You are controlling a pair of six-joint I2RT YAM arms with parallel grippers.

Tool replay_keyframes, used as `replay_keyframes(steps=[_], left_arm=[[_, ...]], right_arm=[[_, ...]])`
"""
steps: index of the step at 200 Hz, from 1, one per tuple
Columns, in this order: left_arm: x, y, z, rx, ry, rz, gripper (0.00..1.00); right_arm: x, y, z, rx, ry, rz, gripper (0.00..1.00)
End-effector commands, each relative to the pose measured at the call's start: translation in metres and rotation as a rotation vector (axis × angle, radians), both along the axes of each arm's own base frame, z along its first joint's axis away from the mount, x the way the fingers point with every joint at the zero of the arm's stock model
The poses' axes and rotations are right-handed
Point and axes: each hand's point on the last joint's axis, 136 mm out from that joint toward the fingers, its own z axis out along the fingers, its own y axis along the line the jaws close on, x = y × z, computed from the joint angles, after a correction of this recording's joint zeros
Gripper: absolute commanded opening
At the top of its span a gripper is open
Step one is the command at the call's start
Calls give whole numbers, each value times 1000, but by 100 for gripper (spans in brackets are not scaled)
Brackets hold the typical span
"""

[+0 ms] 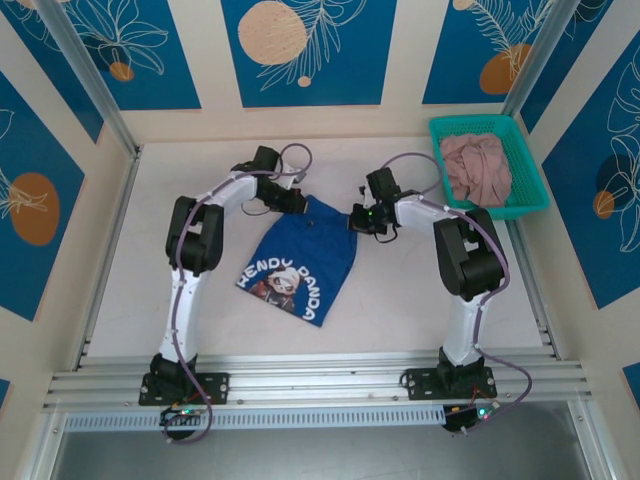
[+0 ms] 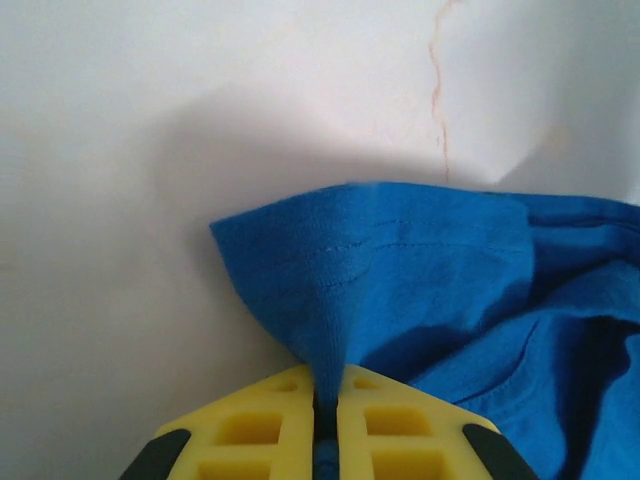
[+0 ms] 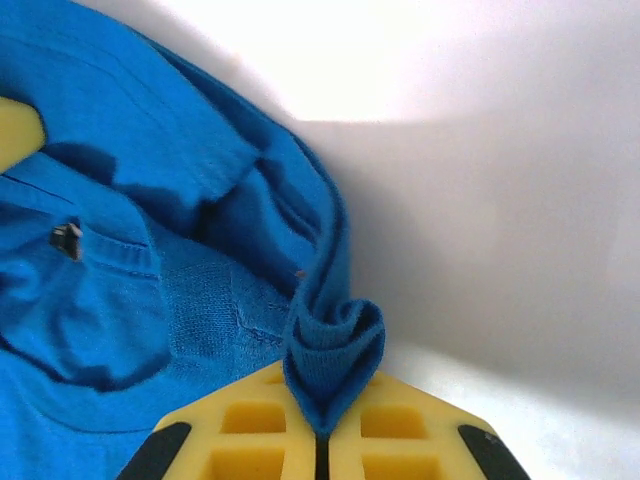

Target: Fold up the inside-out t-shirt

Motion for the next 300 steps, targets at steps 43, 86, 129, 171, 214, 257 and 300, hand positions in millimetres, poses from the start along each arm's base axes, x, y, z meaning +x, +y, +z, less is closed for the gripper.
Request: replay_keyframes(steps=[43,86,129,171,214,257,300], left_arm=[[22,33,65,-177,-105,194,0],[48,40,129,-184,-279,247,0],[57,59,240,-192,-506,311,0],[21,66,286,-214,-581,310,0],[-55,72,229,-213,-475,310,0],[-165,78,140,-164,-300,328,0],[-188,91,106,-115,-215,403,0]], right_arm=[[57,12,42,62,-221,161,0],[94,19,104,93,-362,188,0],[115,22,218,110,-567,216,0],[82,31,268,143,-648,283,0],[5,42,222,150,-570,359,0],[-92,44,146,199,-359,386,0],[-114,44,103,184,-201,357,0]])
